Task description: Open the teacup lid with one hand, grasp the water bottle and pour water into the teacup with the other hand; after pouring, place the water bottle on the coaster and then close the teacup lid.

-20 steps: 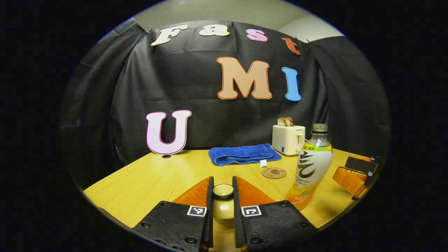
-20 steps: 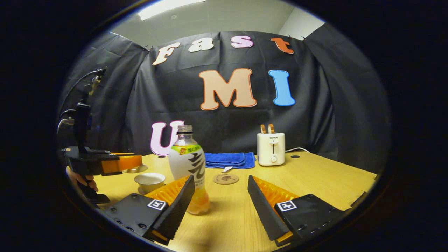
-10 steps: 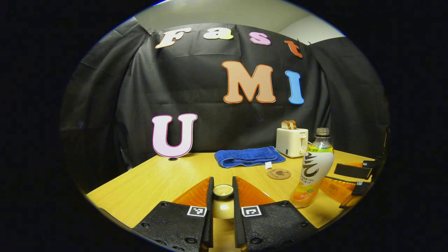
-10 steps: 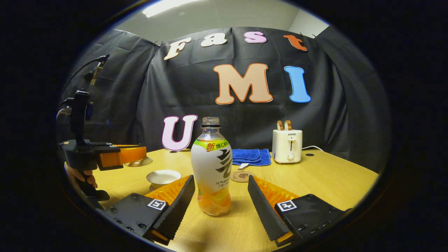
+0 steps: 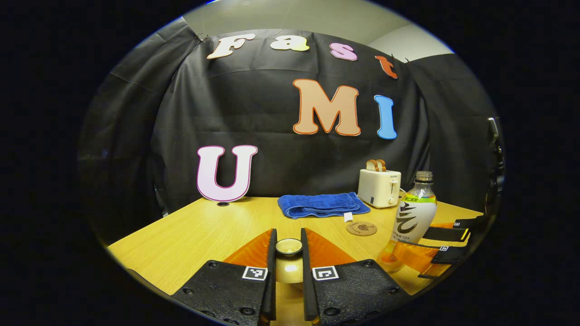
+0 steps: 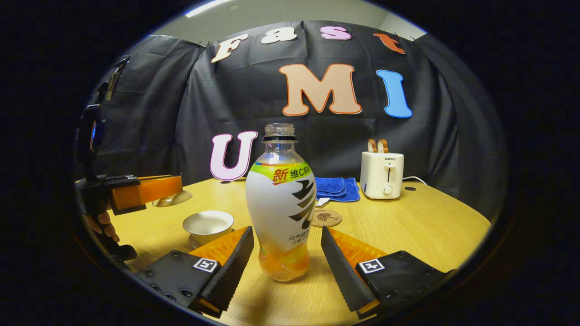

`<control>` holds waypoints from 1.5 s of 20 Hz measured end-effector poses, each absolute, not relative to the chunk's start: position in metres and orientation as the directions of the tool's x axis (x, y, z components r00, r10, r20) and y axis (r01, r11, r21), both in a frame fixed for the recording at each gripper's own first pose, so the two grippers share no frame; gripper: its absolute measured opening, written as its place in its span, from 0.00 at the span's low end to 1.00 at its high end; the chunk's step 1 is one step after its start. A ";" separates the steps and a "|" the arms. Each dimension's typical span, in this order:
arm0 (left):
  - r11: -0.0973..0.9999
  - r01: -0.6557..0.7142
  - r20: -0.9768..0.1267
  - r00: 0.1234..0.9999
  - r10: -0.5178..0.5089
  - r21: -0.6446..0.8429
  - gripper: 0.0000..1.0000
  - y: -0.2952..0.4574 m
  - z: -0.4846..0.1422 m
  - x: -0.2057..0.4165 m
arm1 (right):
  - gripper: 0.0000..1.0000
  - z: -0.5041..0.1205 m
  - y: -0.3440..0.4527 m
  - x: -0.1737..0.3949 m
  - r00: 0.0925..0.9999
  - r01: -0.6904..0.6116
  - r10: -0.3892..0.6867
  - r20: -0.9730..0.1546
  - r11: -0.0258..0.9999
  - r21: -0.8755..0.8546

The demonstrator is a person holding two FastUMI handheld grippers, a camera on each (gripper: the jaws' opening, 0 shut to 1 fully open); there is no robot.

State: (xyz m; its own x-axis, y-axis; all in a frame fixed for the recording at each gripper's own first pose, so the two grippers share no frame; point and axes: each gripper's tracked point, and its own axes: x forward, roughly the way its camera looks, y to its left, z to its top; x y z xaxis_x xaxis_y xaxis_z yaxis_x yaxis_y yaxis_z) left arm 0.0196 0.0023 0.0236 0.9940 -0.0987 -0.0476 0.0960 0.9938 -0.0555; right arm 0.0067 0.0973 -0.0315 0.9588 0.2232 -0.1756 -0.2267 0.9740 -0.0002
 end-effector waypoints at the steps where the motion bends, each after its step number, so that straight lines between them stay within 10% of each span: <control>1: 0.994 0.094 -0.047 0.994 -0.097 -0.061 0.21 0.004 0.024 0.020 | 0.96 -0.031 0.099 0.007 0.957 -0.231 0.227 -0.180 0.973 -0.001; 10: 0.994 0.075 -0.045 0.996 -0.079 -0.080 0.21 0.018 0.020 0.021 | 0.66 -0.037 0.104 0.013 0.954 -0.229 0.221 -0.204 0.973 -0.021; 30: 0.992 -0.015 -0.054 0.999 0.008 -0.124 0.21 0.070 0.030 0.015 | 0.67 -0.022 0.097 0.038 0.985 -0.166 0.096 -0.141 0.731 -0.661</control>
